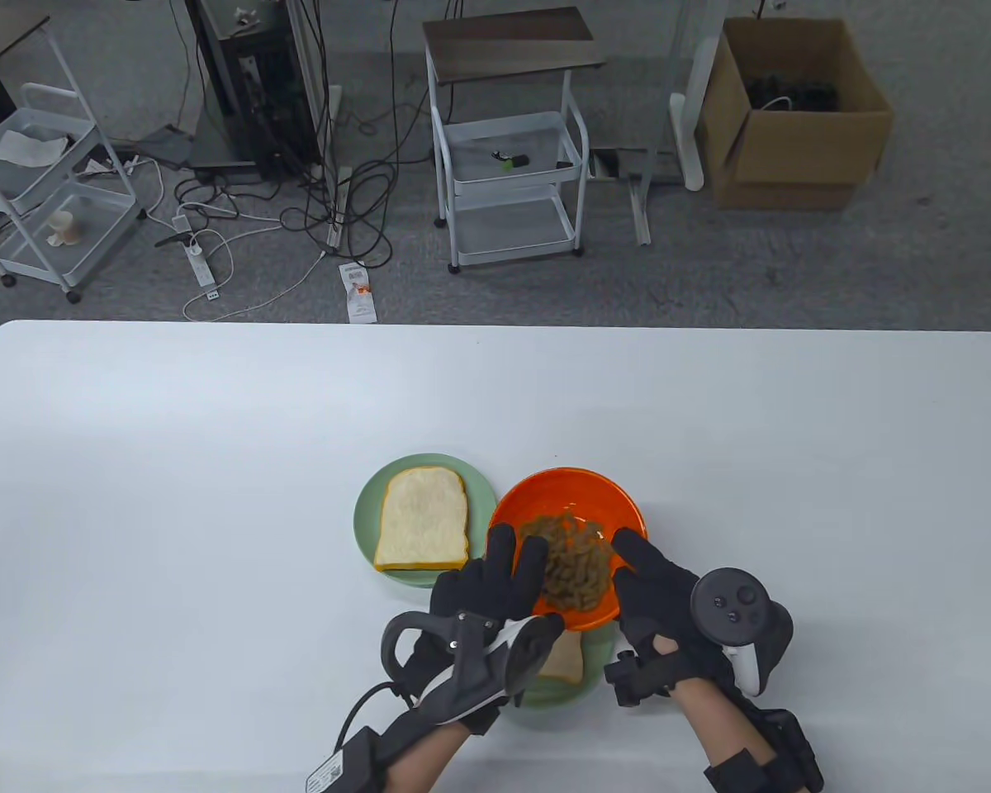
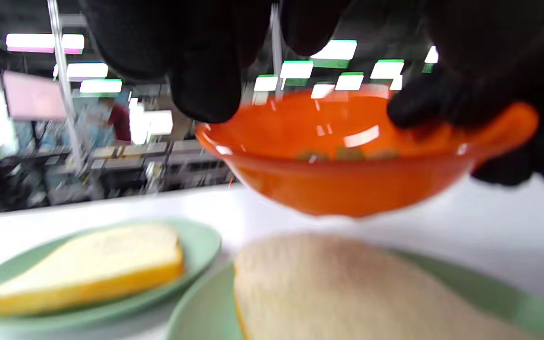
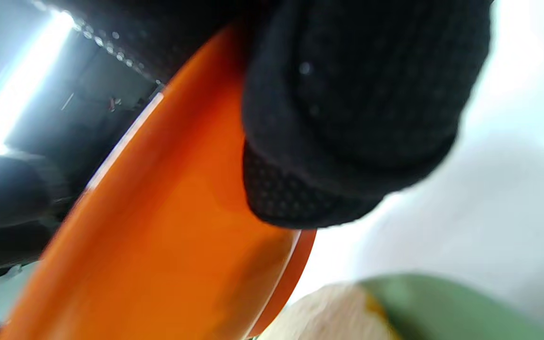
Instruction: Sprinkle raisins onto toast
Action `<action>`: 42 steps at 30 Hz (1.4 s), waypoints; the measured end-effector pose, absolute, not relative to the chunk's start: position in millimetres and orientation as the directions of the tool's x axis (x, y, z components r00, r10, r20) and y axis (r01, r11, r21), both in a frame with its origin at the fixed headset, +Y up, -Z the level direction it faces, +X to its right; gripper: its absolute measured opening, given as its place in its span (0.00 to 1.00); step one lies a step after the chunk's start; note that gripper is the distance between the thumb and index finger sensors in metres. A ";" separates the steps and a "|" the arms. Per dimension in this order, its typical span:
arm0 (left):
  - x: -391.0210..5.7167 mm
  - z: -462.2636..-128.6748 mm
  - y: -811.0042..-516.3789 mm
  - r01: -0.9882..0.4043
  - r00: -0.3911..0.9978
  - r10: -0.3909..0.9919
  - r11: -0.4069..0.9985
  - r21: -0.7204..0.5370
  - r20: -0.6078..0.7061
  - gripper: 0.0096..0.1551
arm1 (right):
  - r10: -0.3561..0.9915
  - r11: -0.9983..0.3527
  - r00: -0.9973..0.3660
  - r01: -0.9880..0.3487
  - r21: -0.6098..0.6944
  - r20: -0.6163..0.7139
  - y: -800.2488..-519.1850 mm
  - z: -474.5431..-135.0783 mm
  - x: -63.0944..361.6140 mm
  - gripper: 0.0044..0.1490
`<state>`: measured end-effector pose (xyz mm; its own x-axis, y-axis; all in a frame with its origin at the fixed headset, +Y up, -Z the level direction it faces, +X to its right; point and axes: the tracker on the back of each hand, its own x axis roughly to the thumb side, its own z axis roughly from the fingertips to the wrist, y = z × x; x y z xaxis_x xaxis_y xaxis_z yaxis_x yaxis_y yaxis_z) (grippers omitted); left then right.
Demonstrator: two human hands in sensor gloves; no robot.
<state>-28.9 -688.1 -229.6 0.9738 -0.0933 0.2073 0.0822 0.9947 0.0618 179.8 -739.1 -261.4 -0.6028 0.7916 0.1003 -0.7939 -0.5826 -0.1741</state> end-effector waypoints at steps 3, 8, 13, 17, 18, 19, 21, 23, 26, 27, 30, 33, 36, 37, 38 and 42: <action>-9.7 -240.4 -694.1 0.178 0.976 -0.167 0.982 -0.069 0.140 0.56 | 0.796 -0.574 -0.591 -0.806 -0.145 0.132 -735.5 -252.9 171.9 0.29; -5.2 -254.0 -706.8 0.169 0.984 -0.149 0.950 -0.263 0.097 0.56 | 0.784 -0.584 -0.598 -0.802 -0.126 0.167 -735.3 -244.3 161.3 0.28; -11.3 -255.5 -716.8 0.116 0.987 -0.096 0.981 -0.156 0.129 0.49 | 0.826 -0.540 -0.549 -0.835 -0.106 0.128 -741.8 -247.3 162.9 0.27; -12.6 -256.5 -721.8 0.068 0.985 -0.052 0.993 -0.092 0.166 0.40 | 0.857 -0.503 -0.509 -0.860 -0.085 0.079 -749.0 -249.9 165.3 0.27; -13.8 -257.2 -721.9 0.041 0.982 -0.028 0.997 -0.066 0.185 0.36 | 0.856 -0.506 -0.511 -0.859 -0.078 0.078 -749.7 -250.5 165.5 0.27; -15.6 -258.8 -722.9 -0.006 0.979 0.015 0.999 -0.047 0.203 0.32 | 0.860 -0.500 -0.505 -0.862 -0.075 0.074 -750.0 -250.3 165.5 0.26; -19.1 -259.3 -723.2 -0.044 0.978 0.049 0.999 -0.028 0.202 0.28 | 0.853 -0.510 -0.515 -0.857 -0.074 0.082 -749.1 -250.8 164.9 0.26; -24.0 -259.9 -723.3 -0.083 0.973 0.085 0.996 -0.017 0.216 0.27 | 0.856 -0.508 -0.511 -0.859 -0.065 0.076 -750.1 -251.6 165.3 0.27; -30.4 -261.4 -724.8 -0.131 0.965 0.132 0.991 -0.021 0.227 0.26 | 0.839 -0.536 -0.538 -0.843 -0.044 0.078 -750.0 -252.9 164.9 0.27; -32.3 -262.0 -725.6 -0.149 0.962 0.149 0.989 -0.017 0.230 0.26 | 0.837 -0.541 -0.542 -0.840 -0.035 0.073 -750.3 -253.5 164.6 0.27; -37.2 -263.7 -724.9 -0.199 0.953 0.200 0.980 -0.025 0.228 0.26 | 0.842 -0.537 -0.537 -0.844 -0.020 0.052 -752.8 -254.8 165.7 0.27; -42.5 -263.8 -719.8 -0.262 0.940 0.257 0.965 -0.008 0.226 0.26 | 0.842 -0.536 -0.537 -0.844 -0.026 0.045 -754.0 -255.9 167.8 0.27; -49.9 -262.3 -713.1 -0.349 0.913 0.337 0.937 0.014 0.229 0.26 | 0.834 -0.550 -0.551 -0.835 -0.032 0.036 -755.4 -258.0 171.0 0.27; -53.3 -261.7 -710.8 -0.378 0.902 0.362 0.925 0.027 0.236 0.26 | 0.835 -0.548 -0.549 -0.836 -0.031 0.030 -756.2 -258.9 172.5 0.27; -55.0 -261.7 -709.8 -0.398 0.895 0.380 0.917 0.034 0.235 0.26 | 0.838 -0.545 -0.545 -0.838 -0.032 0.022 -756.7 -259.5 173.8 0.27; -64.8 -262.3 -707.2 -0.477 0.860 0.455 0.877 0.048 0.234 0.27 | 0.832 -0.553 -0.554 -0.832 -0.049 0.003 -758.7 -262.3 180.2 0.27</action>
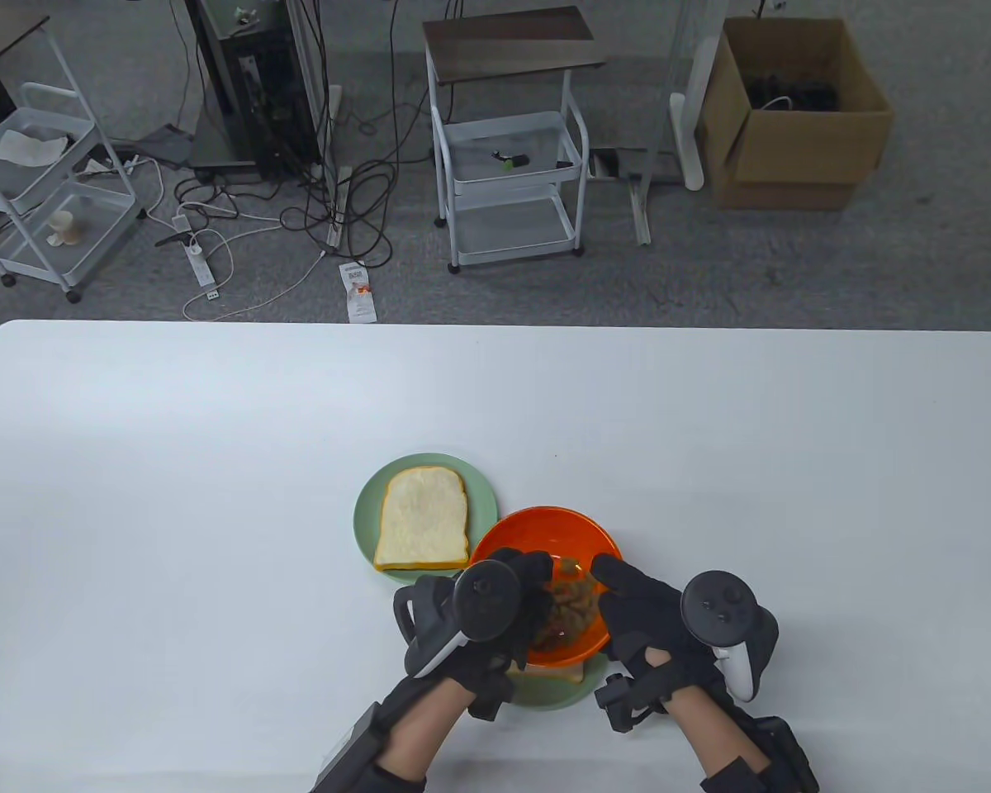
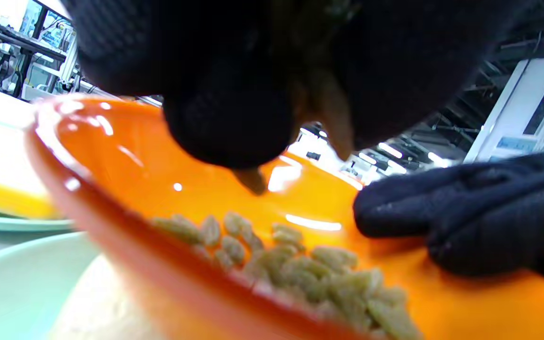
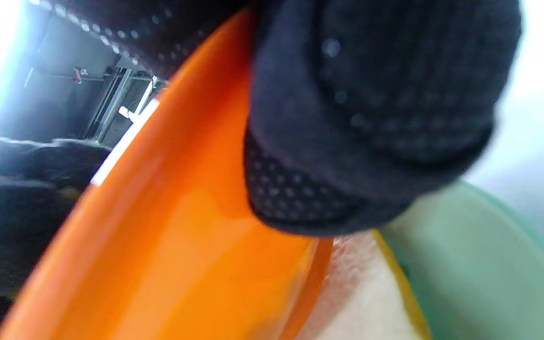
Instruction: Sprinkle raisins onto toast
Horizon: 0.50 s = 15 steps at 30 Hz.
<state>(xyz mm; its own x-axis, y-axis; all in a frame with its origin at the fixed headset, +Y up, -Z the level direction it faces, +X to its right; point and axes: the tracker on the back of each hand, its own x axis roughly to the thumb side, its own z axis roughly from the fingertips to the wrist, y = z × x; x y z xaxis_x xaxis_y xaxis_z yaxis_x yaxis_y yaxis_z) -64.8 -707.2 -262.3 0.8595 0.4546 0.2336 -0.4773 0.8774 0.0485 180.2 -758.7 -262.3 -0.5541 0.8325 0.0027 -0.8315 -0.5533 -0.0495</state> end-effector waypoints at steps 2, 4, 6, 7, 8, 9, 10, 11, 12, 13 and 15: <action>-69.2 -264.0 -707.2 -0.521 0.836 0.498 0.852 0.053 0.230 0.26 | 0.825 -0.564 -0.565 -0.823 -0.066 -0.002 -758.5 -264.5 185.1 0.27; -73.8 -265.6 -708.1 -0.564 0.812 0.540 0.824 0.057 0.224 0.26 | 0.825 -0.564 -0.565 -0.821 -0.085 -0.015 -758.4 -268.0 192.8 0.27; -77.4 -265.9 -708.1 -0.602 0.787 0.571 0.793 0.092 0.232 0.27 | 0.833 -0.553 -0.552 -0.827 -0.104 -0.035 -758.2 -271.5 201.3 0.27; -78.2 -266.1 -707.3 -0.603 0.788 0.574 0.793 0.089 0.224 0.27 | 0.832 -0.554 -0.553 -0.825 -0.117 -0.039 -757.8 -273.2 205.4 0.27; -79.1 -266.4 -706.7 -0.601 0.789 0.573 0.795 0.080 0.221 0.27 | 0.831 -0.555 -0.554 -0.821 -0.134 -0.043 -757.4 -275.5 211.1 0.27; -79.3 -266.8 -707.1 -0.599 0.789 0.573 0.798 0.070 0.222 0.27 | 0.832 -0.553 -0.552 -0.819 -0.151 -0.054 -757.0 -277.4 217.0 0.27; -79.0 -267.4 -708.6 -0.601 0.786 0.576 0.797 0.062 0.225 0.27 | 0.834 -0.550 -0.548 -0.819 -0.164 -0.064 -756.7 -278.7 221.6 0.27; -77.4 -268.8 -711.3 -0.598 0.787 0.577 0.801 0.042 0.219 0.27 | 0.834 -0.551 -0.548 -0.815 -0.181 -0.074 -756.4 -280.4 227.8 0.27; -75.7 -269.9 -715.4 -0.584 0.795 0.569 0.812 0.009 0.210 0.27 | 0.832 -0.553 -0.549 -0.809 -0.200 -0.079 -756.4 -282.0 234.1 0.27; -74.3 -271.0 -718.5 -0.583 0.793 0.570 0.813 -0.005 0.216 0.27 | 0.830 -0.555 -0.551 -0.804 -0.214 -0.083 -756.4 -282.9 237.7 0.26; -68.2 -275.9 -729.1 -0.550 0.809 0.557 0.830 -0.097 0.186 0.27 | 0.821 -0.567 -0.564 -0.785 -0.249 -0.092 -756.8 -285.6 247.7 0.27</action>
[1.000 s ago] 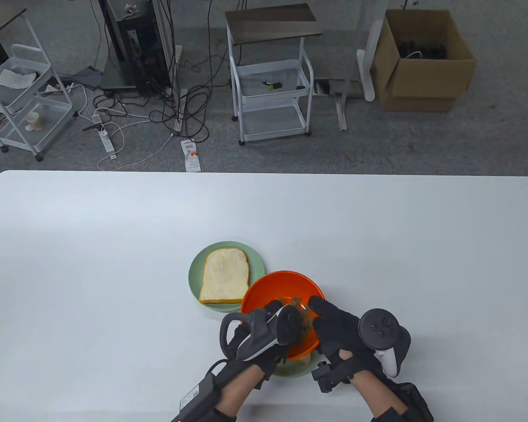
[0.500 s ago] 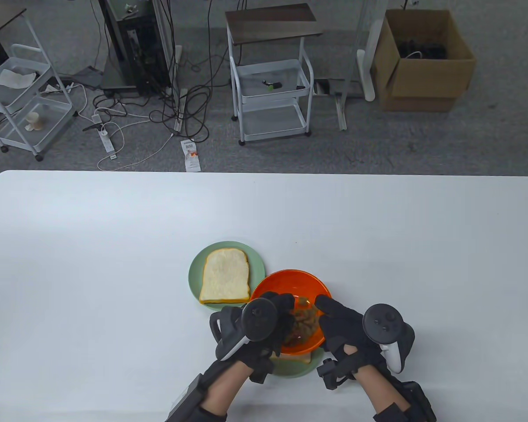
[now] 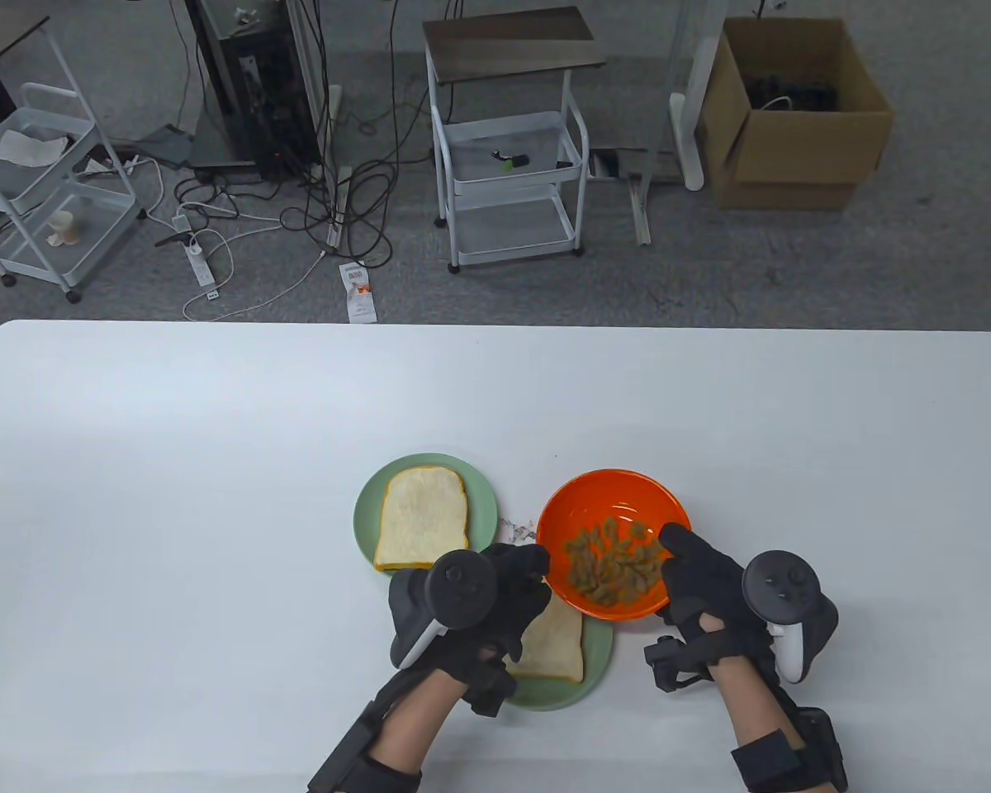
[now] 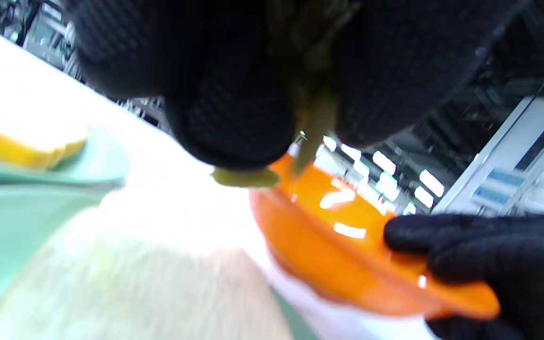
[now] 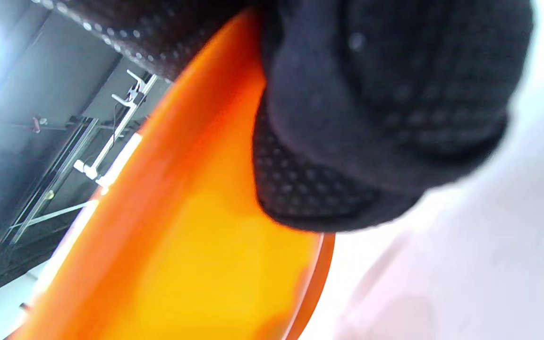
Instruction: Sprinkle raisins onto toast
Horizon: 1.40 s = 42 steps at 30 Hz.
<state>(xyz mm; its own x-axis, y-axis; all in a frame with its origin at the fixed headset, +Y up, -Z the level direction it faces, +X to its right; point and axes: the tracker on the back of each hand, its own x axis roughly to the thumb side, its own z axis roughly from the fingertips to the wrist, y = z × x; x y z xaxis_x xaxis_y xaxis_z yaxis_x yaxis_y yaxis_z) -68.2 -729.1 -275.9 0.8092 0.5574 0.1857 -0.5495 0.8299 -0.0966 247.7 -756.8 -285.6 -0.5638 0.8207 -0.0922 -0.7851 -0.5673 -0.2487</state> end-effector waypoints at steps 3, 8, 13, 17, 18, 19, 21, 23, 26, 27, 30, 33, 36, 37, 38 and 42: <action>-59.6 -279.1 -742.1 -0.465 0.860 0.485 0.873 -0.149 0.155 0.27 | 0.805 -0.588 -0.584 -0.761 -0.274 -0.106 -757.6 -288.4 255.7 0.27; -45.1 -281.3 -748.7 -0.275 0.944 0.289 0.956 -0.104 0.156 0.28 | 0.791 -0.607 -0.600 -0.745 -0.275 -0.120 -758.9 -291.6 259.9 0.26; -39.0 -285.7 -750.1 -0.192 0.969 0.199 0.979 -0.063 0.146 0.29 | 0.785 -0.613 -0.608 -0.739 -0.279 -0.116 -758.0 -291.7 260.8 0.26; -40.4 -287.5 -746.8 -0.176 0.975 0.181 0.983 -0.051 0.132 0.27 | 0.783 -0.616 -0.611 -0.737 -0.279 -0.115 -758.7 -292.4 261.7 0.26; -41.4 -287.6 -746.0 -0.173 0.976 0.177 0.984 -0.043 0.128 0.26 | 0.783 -0.616 -0.611 -0.737 -0.277 -0.115 -758.7 -292.5 261.7 0.26; -43.0 -288.1 -745.0 -0.168 0.977 0.171 0.985 -0.034 0.124 0.26 | 0.782 -0.617 -0.612 -0.737 -0.276 -0.115 -758.6 -292.6 261.6 0.26; -45.8 -289.1 -744.9 -0.166 0.978 0.171 0.985 -0.050 0.120 0.26 | 0.781 -0.618 -0.614 -0.736 -0.276 -0.112 -758.3 -292.5 261.4 0.27; -47.3 -289.5 -746.5 -0.172 0.976 0.179 0.983 -0.066 0.124 0.26 | 0.781 -0.617 -0.615 -0.736 -0.277 -0.107 -758.0 -292.3 261.5 0.27; -41.3 -283.5 -746.7 -0.104 0.978 0.135 0.977 -0.187 0.160 0.25 | 0.786 -0.612 -0.611 -0.742 -0.273 -0.100 -757.9 -292.2 261.1 0.27; -38.4 -281.0 -745.9 -0.081 0.979 0.111 0.981 -0.174 0.170 0.25 | 0.785 -0.612 -0.611 -0.742 -0.273 -0.099 -757.9 -292.2 260.9 0.27; -32.6 -277.1 -744.2 -0.049 0.976 0.081 0.986 -0.159 0.202 0.24 | 0.784 -0.613 -0.614 -0.742 -0.270 -0.093 -757.6 -292.2 260.0 0.27; -29.6 -276.7 -747.1 -0.117 0.955 0.176 0.963 -0.244 0.237 0.24 | 0.785 -0.612 -0.613 -0.745 -0.266 -0.089 -757.8 -292.0 259.6 0.27; -28.1 -275.6 -746.1 -0.084 0.958 0.137 0.974 -0.211 0.252 0.25 | 0.784 -0.613 -0.614 -0.745 -0.262 -0.087 -757.8 -292.1 259.0 0.27; -27.8 -274.3 -745.6 -0.096 0.951 0.155 0.971 -0.219 0.267 0.26 | 0.784 -0.613 -0.615 -0.745 -0.261 -0.086 -757.8 -292.1 258.7 0.27; -27.3 -273.2 -745.2 -0.108 0.944 0.175 0.965 -0.237 0.280 0.26 | 0.784 -0.613 -0.615 -0.745 -0.261 -0.085 -757.7 -292.1 258.5 0.27; -24.8 -270.3 -744.8 -0.130 0.933 0.202 0.961 -0.244 0.298 0.27 | 0.786 -0.611 -0.614 -0.748 -0.258 -0.079 -757.9 -292.3 257.6 0.27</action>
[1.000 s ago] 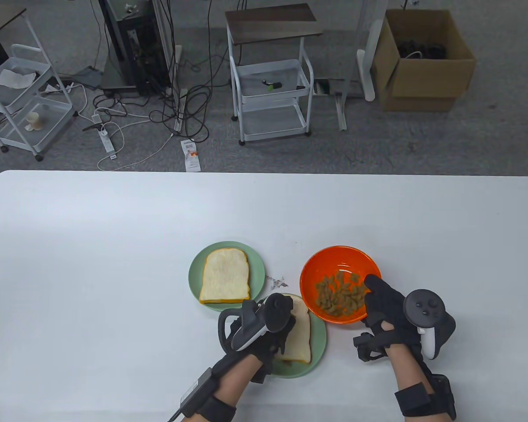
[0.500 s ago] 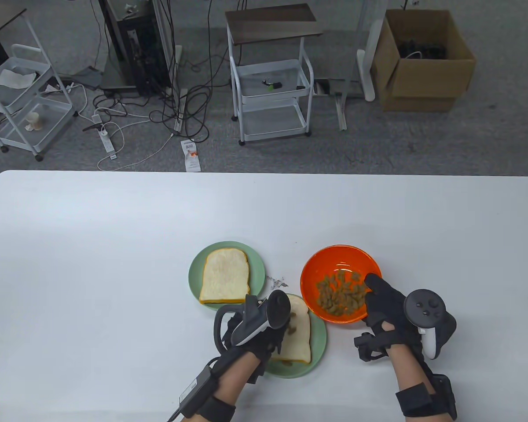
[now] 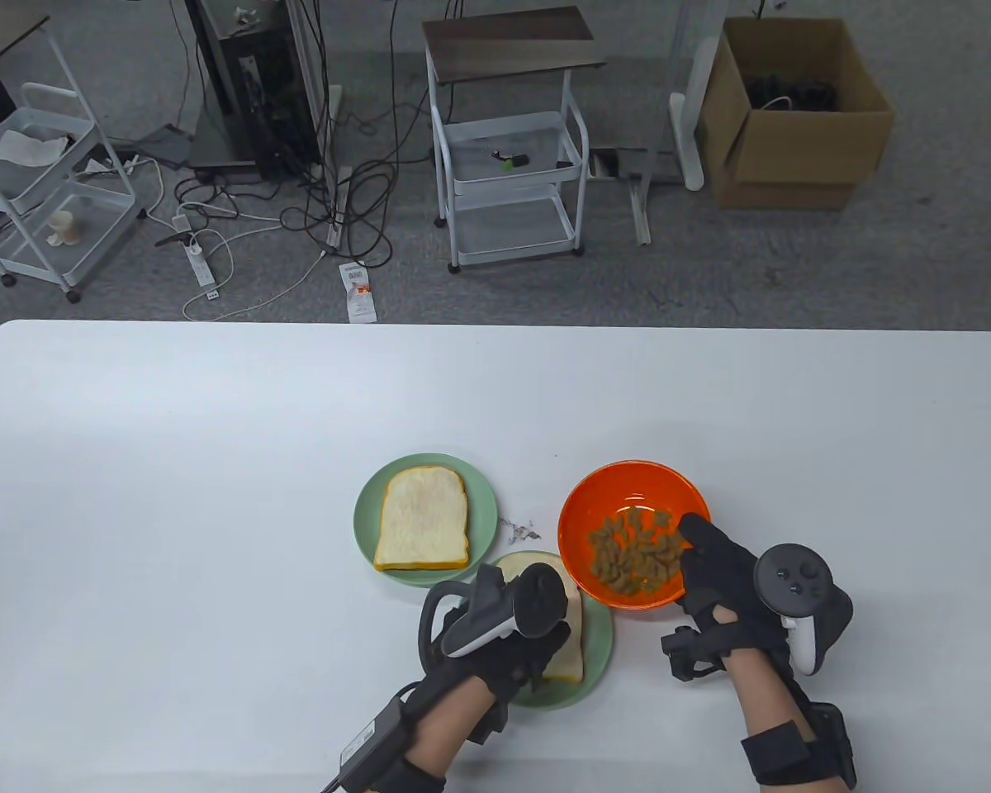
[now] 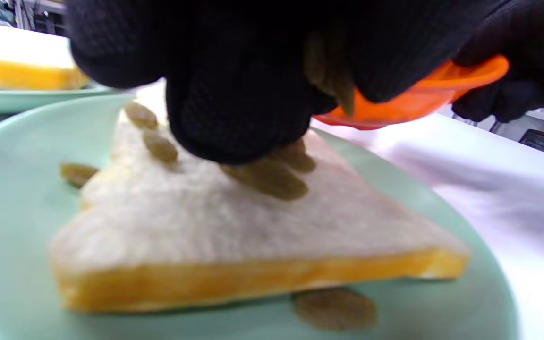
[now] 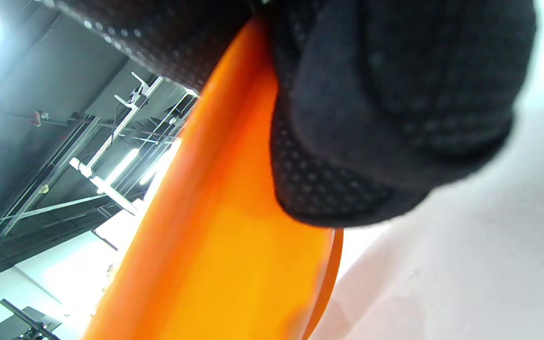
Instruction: Sprinkle raisins onto toast
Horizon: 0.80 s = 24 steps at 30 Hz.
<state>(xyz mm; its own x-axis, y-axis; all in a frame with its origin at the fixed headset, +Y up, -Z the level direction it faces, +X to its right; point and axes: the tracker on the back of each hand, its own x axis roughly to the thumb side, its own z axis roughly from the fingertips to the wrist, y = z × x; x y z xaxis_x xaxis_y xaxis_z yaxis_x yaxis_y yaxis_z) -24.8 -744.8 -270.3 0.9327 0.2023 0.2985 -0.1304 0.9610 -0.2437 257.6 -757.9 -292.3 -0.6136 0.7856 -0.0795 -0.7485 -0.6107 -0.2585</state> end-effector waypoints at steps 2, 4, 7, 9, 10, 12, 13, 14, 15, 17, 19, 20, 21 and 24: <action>-26.5 -271.8 -746.9 -0.111 0.934 0.189 0.960 -0.255 0.303 0.31 | 0.784 -0.613 -0.616 -0.748 -0.257 -0.078 -757.9 -292.2 257.2 0.27; -29.6 -274.1 -748.3 -0.147 0.928 0.227 0.952 -0.268 0.297 0.33 | 0.783 -0.613 -0.617 -0.747 -0.256 -0.076 -757.9 -292.1 256.9 0.27; -36.5 -276.7 -747.0 -0.192 0.932 0.250 0.954 -0.229 0.261 0.34 | 0.783 -0.613 -0.617 -0.747 -0.255 -0.075 -758.0 -292.1 256.6 0.27; -39.7 -278.1 -746.2 -0.178 0.943 0.221 0.966 -0.185 0.247 0.34 | 0.783 -0.614 -0.618 -0.747 -0.255 -0.074 -757.9 -292.2 256.4 0.27; -41.0 -279.0 -746.8 -0.181 0.945 0.222 0.966 -0.183 0.241 0.34 | 0.783 -0.614 -0.618 -0.747 -0.255 -0.072 -757.8 -292.3 256.3 0.27; -42.4 -280.7 -748.8 -0.197 0.944 0.233 0.966 -0.170 0.234 0.33 | 0.783 -0.613 -0.618 -0.748 -0.256 -0.070 -757.7 -292.3 256.1 0.27; -43.5 -281.8 -749.9 -0.205 0.943 0.239 0.965 -0.161 0.233 0.33 | 0.783 -0.613 -0.618 -0.748 -0.256 -0.069 -757.7 -292.3 255.9 0.26; -44.7 -283.1 -750.8 -0.219 0.938 0.252 0.963 -0.155 0.237 0.32 | 0.782 -0.613 -0.619 -0.747 -0.256 -0.068 -757.7 -292.2 255.7 0.26; -45.6 -283.6 -750.8 -0.237 0.931 0.267 0.961 -0.145 0.250 0.30 | 0.782 -0.614 -0.620 -0.747 -0.255 -0.067 -757.7 -292.2 255.6 0.26; -49.0 -283.8 -748.5 -0.308 0.904 0.326 0.945 -0.107 0.277 0.28 | 0.782 -0.614 -0.619 -0.748 -0.253 -0.066 -757.7 -292.2 255.3 0.26; -52.5 -283.0 -744.3 -0.355 0.889 0.358 0.933 -0.064 0.286 0.26 | 0.782 -0.614 -0.620 -0.748 -0.252 -0.063 -757.7 -292.4 254.9 0.26; -53.8 -282.5 -742.8 -0.371 0.885 0.364 0.928 -0.035 0.290 0.25 | 0.781 -0.615 -0.621 -0.748 -0.251 -0.063 -757.7 -292.4 254.7 0.26; -54.8 -282.6 -741.1 -0.383 0.880 0.364 0.924 0.003 0.307 0.24 | 0.780 -0.616 -0.624 -0.746 -0.252 -0.059 -757.9 -292.4 254.2 0.26; -53.5 -281.9 -740.6 -0.327 0.901 0.306 0.945 0.019 0.308 0.21 | 0.780 -0.616 -0.624 -0.749 -0.244 -0.052 -758.5 -292.4 252.9 0.27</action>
